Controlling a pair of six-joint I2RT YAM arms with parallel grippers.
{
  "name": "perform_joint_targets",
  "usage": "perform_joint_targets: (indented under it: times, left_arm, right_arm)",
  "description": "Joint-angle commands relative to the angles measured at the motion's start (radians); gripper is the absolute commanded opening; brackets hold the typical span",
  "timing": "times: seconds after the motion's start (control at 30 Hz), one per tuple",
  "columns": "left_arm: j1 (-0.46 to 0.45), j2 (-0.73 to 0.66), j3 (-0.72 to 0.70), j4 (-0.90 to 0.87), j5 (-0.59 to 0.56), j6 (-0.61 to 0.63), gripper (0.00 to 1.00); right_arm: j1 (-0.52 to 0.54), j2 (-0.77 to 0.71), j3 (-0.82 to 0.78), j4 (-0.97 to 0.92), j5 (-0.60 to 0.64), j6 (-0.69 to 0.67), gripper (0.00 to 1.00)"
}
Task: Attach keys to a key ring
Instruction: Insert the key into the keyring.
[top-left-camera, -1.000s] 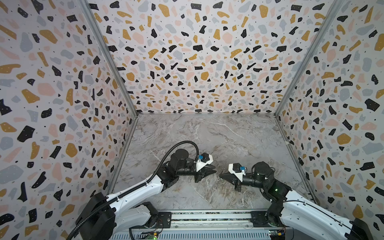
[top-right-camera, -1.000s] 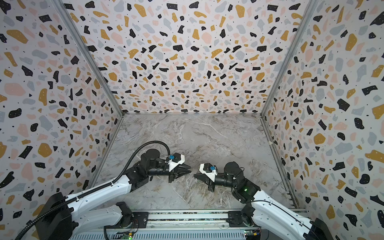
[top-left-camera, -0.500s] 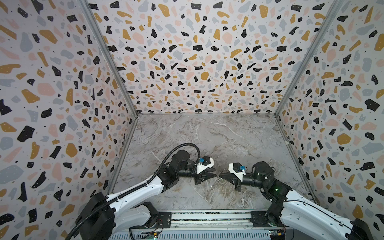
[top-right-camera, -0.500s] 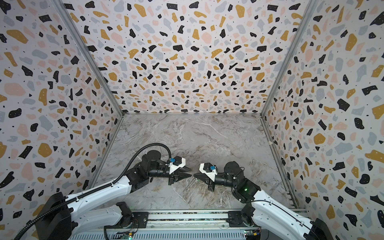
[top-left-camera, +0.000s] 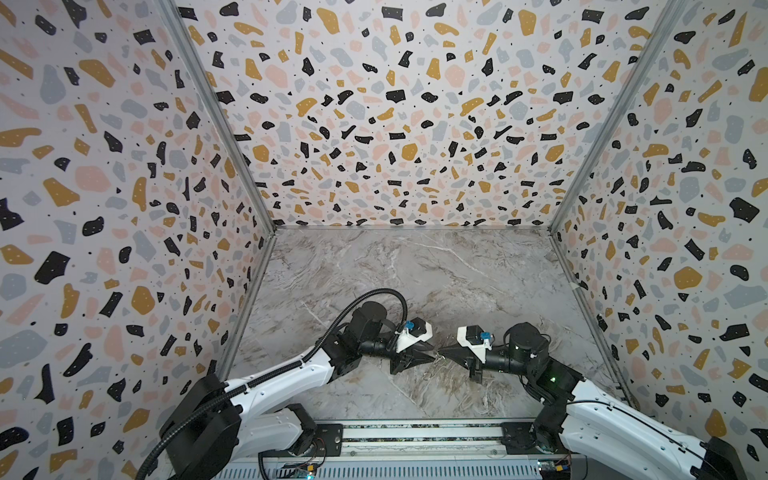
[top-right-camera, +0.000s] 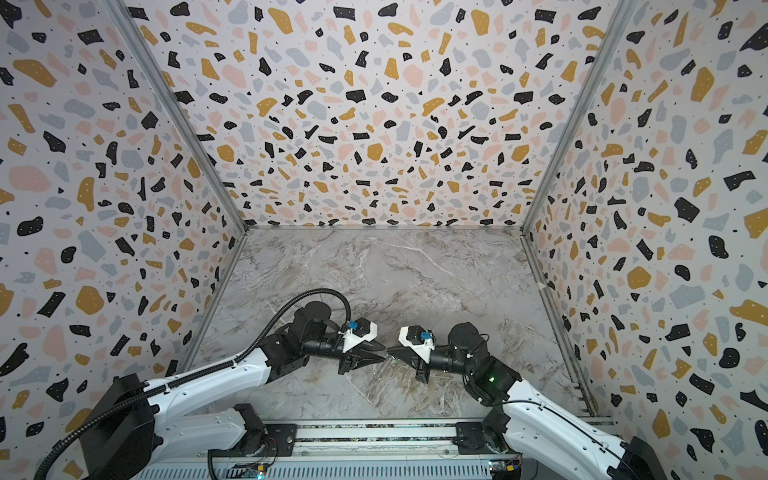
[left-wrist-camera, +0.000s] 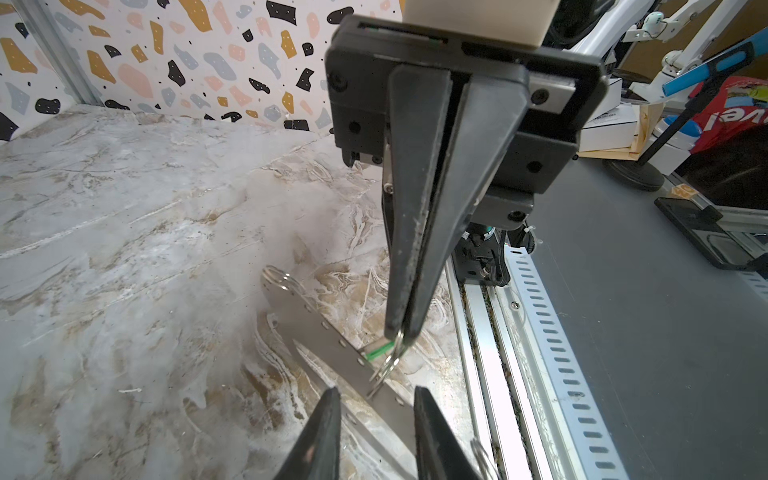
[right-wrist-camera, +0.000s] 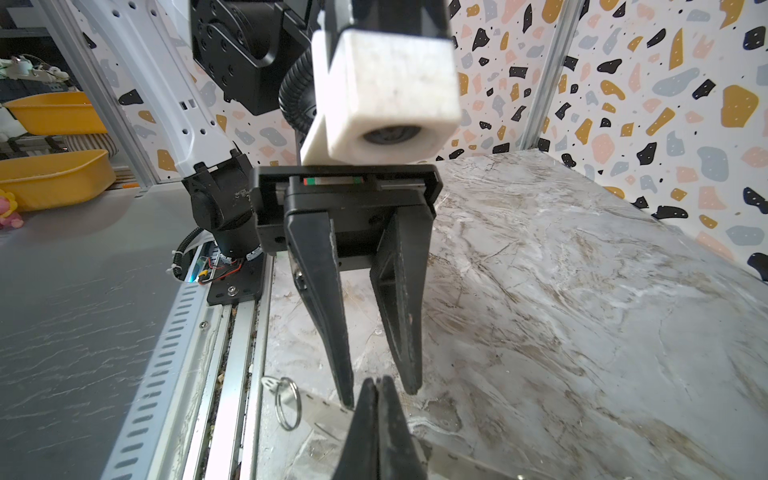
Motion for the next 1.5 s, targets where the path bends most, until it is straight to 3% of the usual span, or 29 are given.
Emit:
perform_joint_targets:
  times: [0.0, 0.43, 0.87, 1.47]
  left_arm:
    - [-0.004, 0.004, 0.044, 0.015, 0.024, 0.021, 0.31]
    - [-0.008, 0.01, 0.052, 0.014, 0.034, 0.028, 0.31]
    - [-0.017, 0.033, 0.065, -0.017, 0.051, 0.047, 0.22]
    - [-0.021, 0.031, 0.069, -0.018, 0.057, 0.052, 0.0]
  right_arm:
    - [0.003, 0.0, 0.049, 0.007, -0.021, -0.005, 0.0]
    - [0.003, 0.006, 0.052, 0.008, -0.031, -0.005, 0.0]
    - [0.003, 0.005, 0.053, 0.008, -0.025, -0.006, 0.0]
    - [0.003, 0.013, 0.053, 0.008, -0.019, -0.005, 0.0]
